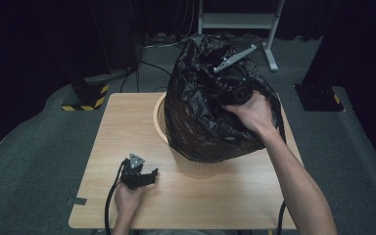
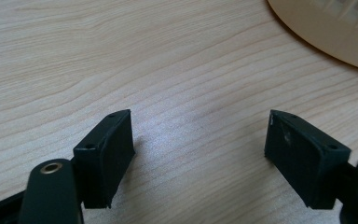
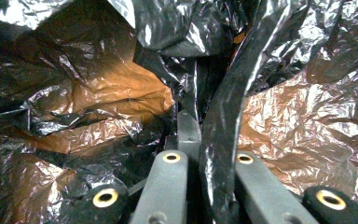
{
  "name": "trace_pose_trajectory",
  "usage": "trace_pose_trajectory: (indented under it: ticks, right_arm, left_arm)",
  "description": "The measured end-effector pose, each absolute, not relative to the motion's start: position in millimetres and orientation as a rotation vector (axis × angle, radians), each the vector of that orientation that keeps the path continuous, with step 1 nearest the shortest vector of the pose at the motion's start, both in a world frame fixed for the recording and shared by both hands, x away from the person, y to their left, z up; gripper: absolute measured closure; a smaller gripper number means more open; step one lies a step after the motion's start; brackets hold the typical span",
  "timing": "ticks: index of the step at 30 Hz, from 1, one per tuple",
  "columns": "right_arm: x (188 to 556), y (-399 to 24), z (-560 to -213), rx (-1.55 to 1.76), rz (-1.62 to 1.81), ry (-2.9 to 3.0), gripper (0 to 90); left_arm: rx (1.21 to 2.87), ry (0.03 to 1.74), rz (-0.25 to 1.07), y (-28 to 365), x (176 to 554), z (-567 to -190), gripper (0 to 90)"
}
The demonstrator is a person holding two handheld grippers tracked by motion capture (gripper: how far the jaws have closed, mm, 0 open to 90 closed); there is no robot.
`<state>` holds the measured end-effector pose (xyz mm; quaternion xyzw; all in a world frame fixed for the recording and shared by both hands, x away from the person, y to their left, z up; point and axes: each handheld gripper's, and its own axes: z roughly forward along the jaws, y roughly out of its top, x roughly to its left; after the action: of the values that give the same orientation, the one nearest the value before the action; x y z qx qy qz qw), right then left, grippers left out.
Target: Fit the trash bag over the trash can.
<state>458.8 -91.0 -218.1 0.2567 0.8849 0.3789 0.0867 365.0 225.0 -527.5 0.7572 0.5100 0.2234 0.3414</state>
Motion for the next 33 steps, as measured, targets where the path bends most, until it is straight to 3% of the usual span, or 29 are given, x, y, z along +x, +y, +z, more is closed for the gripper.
trace_pose_trajectory:
  ticks: [33]
  right_arm:
    - [465, -65, -218, 0.732, 1.105, 2.677, 88.7]
  left_arm:
    - [1.972, 1.326, 0.582, 225, 365, -527, 23.8]
